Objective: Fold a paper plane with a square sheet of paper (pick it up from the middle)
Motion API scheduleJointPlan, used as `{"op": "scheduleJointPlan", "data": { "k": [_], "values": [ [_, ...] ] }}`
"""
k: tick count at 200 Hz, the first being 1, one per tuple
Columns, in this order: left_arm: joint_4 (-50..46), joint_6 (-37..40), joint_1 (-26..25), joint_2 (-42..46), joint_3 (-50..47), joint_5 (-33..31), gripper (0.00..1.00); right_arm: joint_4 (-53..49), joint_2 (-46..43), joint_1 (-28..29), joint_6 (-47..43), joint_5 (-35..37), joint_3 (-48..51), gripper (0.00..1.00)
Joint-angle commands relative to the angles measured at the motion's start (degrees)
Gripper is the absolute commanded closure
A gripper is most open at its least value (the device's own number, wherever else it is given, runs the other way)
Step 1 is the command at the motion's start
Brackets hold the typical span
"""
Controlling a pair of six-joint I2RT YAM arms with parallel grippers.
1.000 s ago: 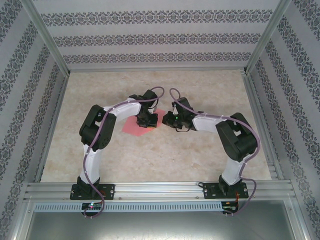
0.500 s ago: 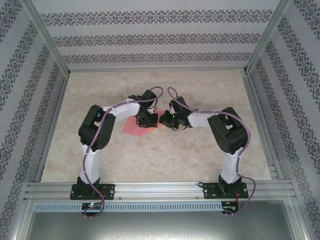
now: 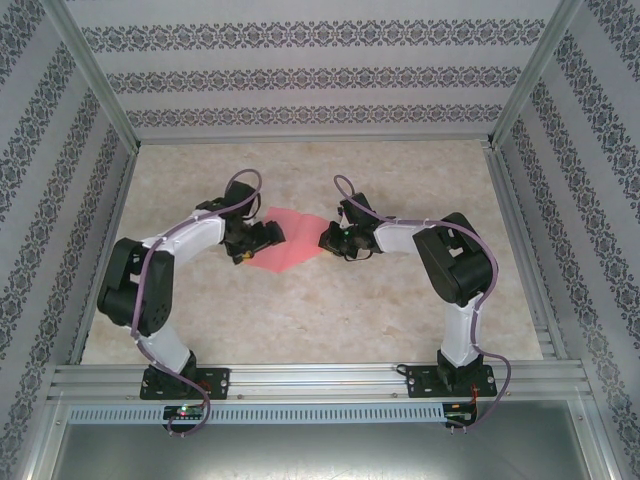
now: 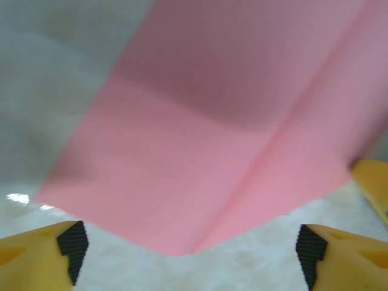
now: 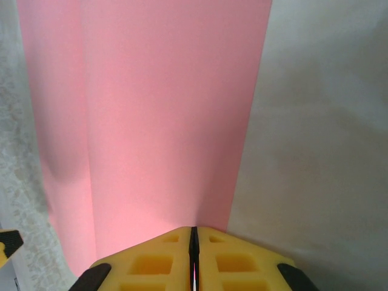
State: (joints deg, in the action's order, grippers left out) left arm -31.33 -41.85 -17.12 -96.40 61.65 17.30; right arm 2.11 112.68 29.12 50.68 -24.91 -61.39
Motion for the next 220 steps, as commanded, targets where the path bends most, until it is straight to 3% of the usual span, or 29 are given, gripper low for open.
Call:
{"op": "scheduleJointPlan", "data": {
  "k": [1, 9, 73, 140, 220],
  "values": [
    [-0.7, -2.8, 0.0, 1.6, -1.9, -4.4, 0.04, -3.1, 1.7, 0.4, -1.2, 1.4, -0.8, 0.89],
    [-0.7, -2.6, 0.0, 1.3, -2.1, -5.1, 0.00, -3.2, 1.7, 0.4, -1.3, 1.2, -0.9, 0.89],
    [-0.3, 0.6, 0.0, -4.3, 2.4, -4.6, 0.00, -3.0, 2.1, 0.6, -1.4, 0.8, -0.7, 0.88],
    [1.8, 1.8, -0.6, -10.2, 5.3, 0.5, 0.00, -3.1, 2.6, 0.7, -1.5, 0.6, -0.6, 0.88],
    [13.8, 3.6, -1.7, -9.2, 4.0, 16.6, 0.02, -3.4, 3.1, 0.6, -1.9, 0.3, -0.8, 0.88]
  ]
}}
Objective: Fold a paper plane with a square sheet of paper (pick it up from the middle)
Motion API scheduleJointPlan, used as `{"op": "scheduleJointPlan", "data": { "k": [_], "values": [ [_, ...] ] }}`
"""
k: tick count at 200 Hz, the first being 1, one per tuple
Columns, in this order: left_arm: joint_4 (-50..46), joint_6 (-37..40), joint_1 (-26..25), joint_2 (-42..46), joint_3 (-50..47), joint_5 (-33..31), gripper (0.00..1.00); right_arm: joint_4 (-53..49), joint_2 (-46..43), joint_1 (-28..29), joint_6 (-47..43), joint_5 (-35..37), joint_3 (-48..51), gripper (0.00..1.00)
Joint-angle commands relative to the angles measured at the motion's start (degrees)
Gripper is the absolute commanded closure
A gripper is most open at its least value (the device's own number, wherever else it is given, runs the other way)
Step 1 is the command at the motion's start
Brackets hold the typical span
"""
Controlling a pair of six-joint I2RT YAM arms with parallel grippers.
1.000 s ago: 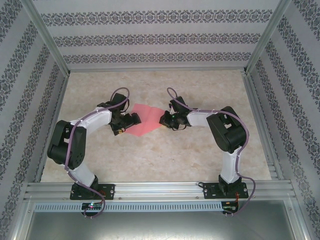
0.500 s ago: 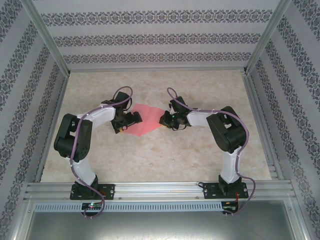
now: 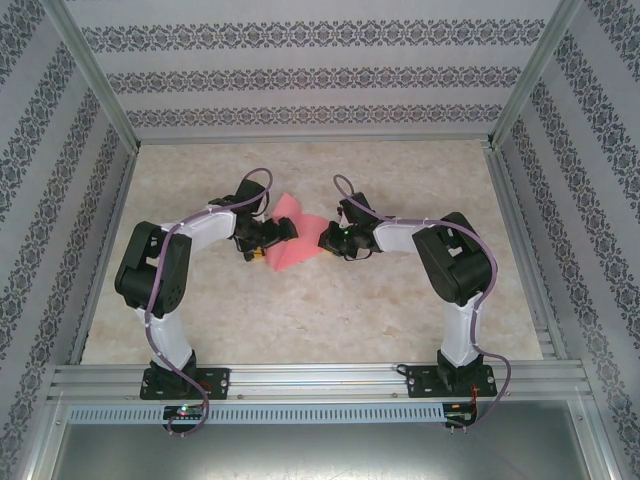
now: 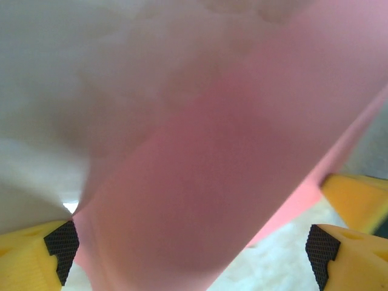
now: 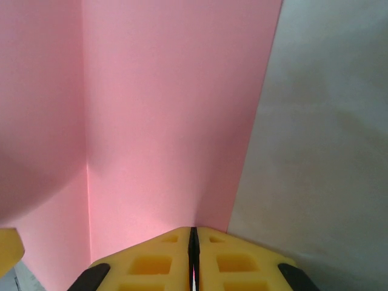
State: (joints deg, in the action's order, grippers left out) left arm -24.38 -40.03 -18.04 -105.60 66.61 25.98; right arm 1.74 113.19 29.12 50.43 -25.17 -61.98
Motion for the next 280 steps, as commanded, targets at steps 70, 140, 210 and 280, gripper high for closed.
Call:
{"op": "scheduleJointPlan", "data": {
  "k": [70, 140, 210, 280],
  "values": [
    [15.2, -2.6, -1.5, 3.2, -3.5, 19.8, 0.03, 4.2, -4.1, -3.5, -1.9, -7.2, 3.6, 0.86],
    [11.6, -0.7, -2.3, 5.1, -2.5, 16.4, 0.04, -5.3, -19.4, -10.0, -8.6, 0.0, 7.6, 0.75],
    [-0.5, -3.0, 2.7, 14.4, -6.1, -9.7, 0.00, -9.9, -12.3, 4.3, -8.6, 5.8, -2.5, 0.74],
    [-1.9, -7.3, 8.8, 21.4, -13.0, -15.3, 0.00, -13.0, 3.7, 13.2, -6.7, 4.4, -17.7, 0.77]
  ]
}}
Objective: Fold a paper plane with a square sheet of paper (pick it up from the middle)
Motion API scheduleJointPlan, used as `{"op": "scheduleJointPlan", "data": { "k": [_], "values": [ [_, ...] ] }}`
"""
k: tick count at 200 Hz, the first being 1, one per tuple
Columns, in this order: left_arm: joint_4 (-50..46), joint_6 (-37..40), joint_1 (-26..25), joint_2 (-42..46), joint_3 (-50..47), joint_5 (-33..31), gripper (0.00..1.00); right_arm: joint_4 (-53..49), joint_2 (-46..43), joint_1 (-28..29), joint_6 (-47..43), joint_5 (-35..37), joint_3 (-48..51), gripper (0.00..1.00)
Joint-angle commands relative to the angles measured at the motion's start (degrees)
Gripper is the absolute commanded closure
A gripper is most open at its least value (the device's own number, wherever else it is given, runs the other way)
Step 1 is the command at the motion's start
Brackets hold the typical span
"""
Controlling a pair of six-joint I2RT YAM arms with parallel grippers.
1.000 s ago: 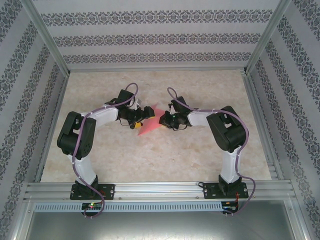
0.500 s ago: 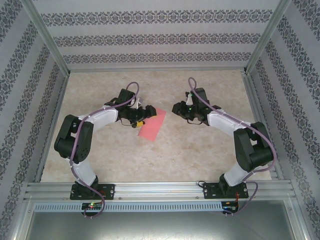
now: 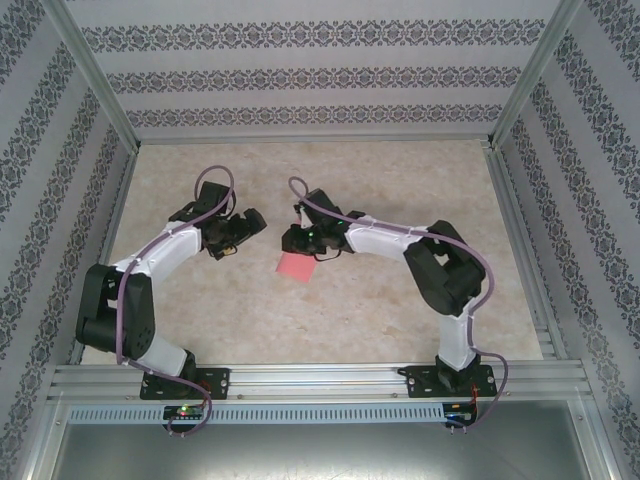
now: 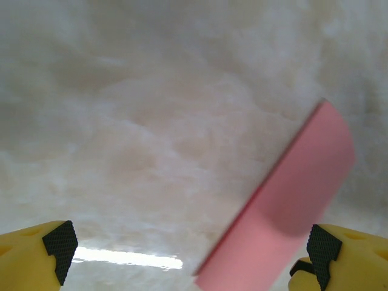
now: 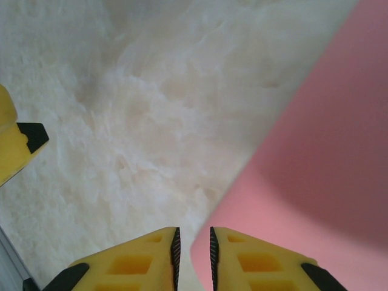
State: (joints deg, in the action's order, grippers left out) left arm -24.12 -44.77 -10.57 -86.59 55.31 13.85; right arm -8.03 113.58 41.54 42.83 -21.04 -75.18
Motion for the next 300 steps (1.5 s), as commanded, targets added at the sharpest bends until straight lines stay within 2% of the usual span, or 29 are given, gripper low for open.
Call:
{"op": "scheduleJointPlan", "data": {
  "k": [1, 55, 87, 139, 158, 180, 205, 223, 246, 271, 300],
  "values": [
    [-2.1, -2.6, 1.4, 2.4, -1.7, -3.1, 0.00, -3.3, 3.5, 0.8, 0.9, 0.2, -4.6, 0.77],
    [-1.8, -1.0, 2.0, 2.0, -1.6, -1.3, 0.00, -6.8, 8.1, 2.3, -0.6, -0.7, -6.9, 0.77],
    [-1.0, 0.2, 2.0, 0.7, -1.1, 1.4, 0.00, -10.1, 8.1, 2.3, -4.8, -0.9, -6.1, 0.77],
    [1.0, 1.7, 1.8, -1.3, -0.9, 6.5, 0.01, -21.2, 4.9, 0.4, -25.1, -3.3, -3.1, 0.76],
    [2.4, 1.9, 1.1, -2.1, -0.9, 8.4, 0.02, -23.0, 3.1, -1.5, -29.5, -5.2, -1.1, 0.76],
    [4.6, 2.6, 0.1, -3.3, -0.5, 11.2, 0.11, -19.7, -2.0, -2.1, -28.6, -8.3, 1.4, 0.71],
    [6.8, 3.6, -2.5, -4.9, 0.6, 14.2, 0.22, -9.9, -10.1, -3.9, -18.4, -9.1, 7.1, 0.61],
    [8.0, 4.1, -4.9, -6.3, 1.9, 15.3, 0.27, -5.7, -15.1, -6.0, -12.2, -6.0, 11.7, 0.56],
    [10.0, 4.9, -8.2, -8.9, 3.9, 17.6, 0.37, -3.8, -19.5, -9.0, -7.1, -2.0, 16.7, 0.52],
    [10.3, 5.1, -11.8, -12.5, 6.4, 18.2, 0.53, -2.4, -22.4, -10.9, -5.2, -0.2, 20.8, 0.42],
    [11.9, 4.3, -14.7, -16.6, 7.5, 17.1, 0.68, -2.5, -22.8, -12.3, -3.2, 0.7, 22.5, 0.38]
  ]
}}
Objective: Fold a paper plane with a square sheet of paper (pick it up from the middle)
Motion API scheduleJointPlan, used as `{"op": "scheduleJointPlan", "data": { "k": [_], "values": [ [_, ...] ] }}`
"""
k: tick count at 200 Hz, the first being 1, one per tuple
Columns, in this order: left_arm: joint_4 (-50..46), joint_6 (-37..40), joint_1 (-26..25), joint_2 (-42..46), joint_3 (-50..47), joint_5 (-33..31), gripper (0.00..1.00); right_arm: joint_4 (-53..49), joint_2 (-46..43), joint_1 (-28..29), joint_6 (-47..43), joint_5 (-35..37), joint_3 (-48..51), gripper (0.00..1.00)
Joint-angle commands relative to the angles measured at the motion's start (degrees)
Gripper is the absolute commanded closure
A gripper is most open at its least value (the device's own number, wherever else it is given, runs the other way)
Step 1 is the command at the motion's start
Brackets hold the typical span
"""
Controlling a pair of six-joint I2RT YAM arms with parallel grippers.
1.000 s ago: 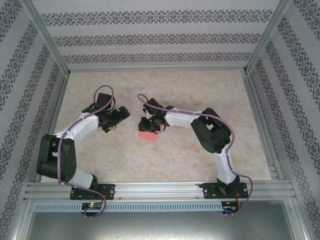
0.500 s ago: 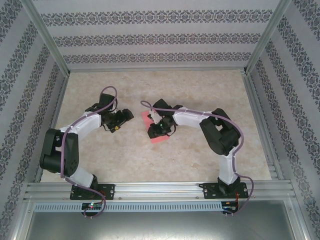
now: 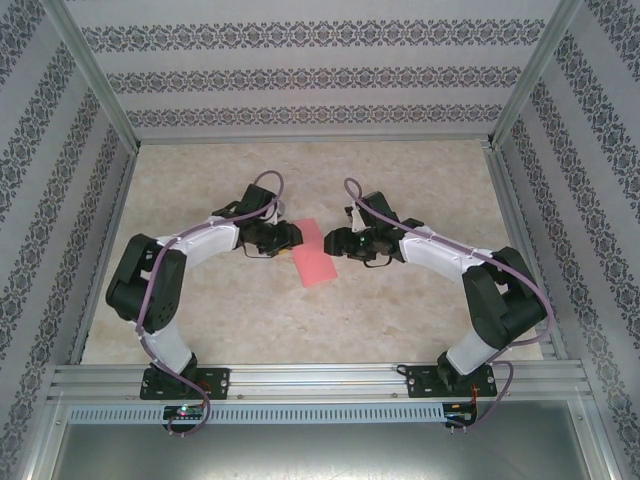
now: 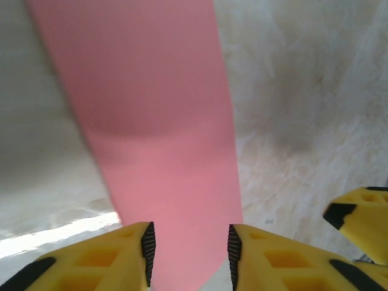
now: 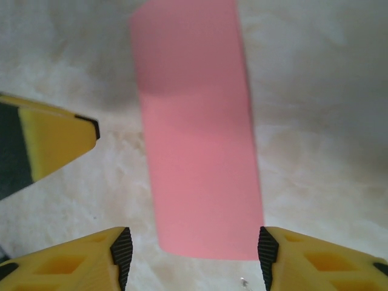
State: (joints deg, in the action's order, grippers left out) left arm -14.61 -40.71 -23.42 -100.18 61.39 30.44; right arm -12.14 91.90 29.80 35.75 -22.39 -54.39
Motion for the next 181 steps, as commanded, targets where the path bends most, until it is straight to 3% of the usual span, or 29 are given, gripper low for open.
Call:
{"op": "scheduleJointPlan", "data": {
  "k": [1, 33, 72, 181],
  "values": [
    [2.5, 0.3, -1.9, -3.1, 1.5, 0.5, 0.69, 1.6, -1.0, -0.7, 4.0, 2.0, 1.8, 0.38],
    [1.1, 0.5, -3.2, -6.2, 3.0, -1.5, 0.79, 2.0, 0.6, -2.0, 6.2, 0.7, 2.6, 0.37],
    [-1.5, 0.7, -3.4, -9.1, 3.4, -3.7, 0.84, 2.9, 3.7, -1.9, 8.0, -1.5, 2.2, 0.38],
    [-7.0, 1.3, -3.4, -12.9, 2.6, -7.6, 0.91, -2.8, 7.8, -0.7, 4.7, -3.4, -0.9, 0.46]
  ]
}}
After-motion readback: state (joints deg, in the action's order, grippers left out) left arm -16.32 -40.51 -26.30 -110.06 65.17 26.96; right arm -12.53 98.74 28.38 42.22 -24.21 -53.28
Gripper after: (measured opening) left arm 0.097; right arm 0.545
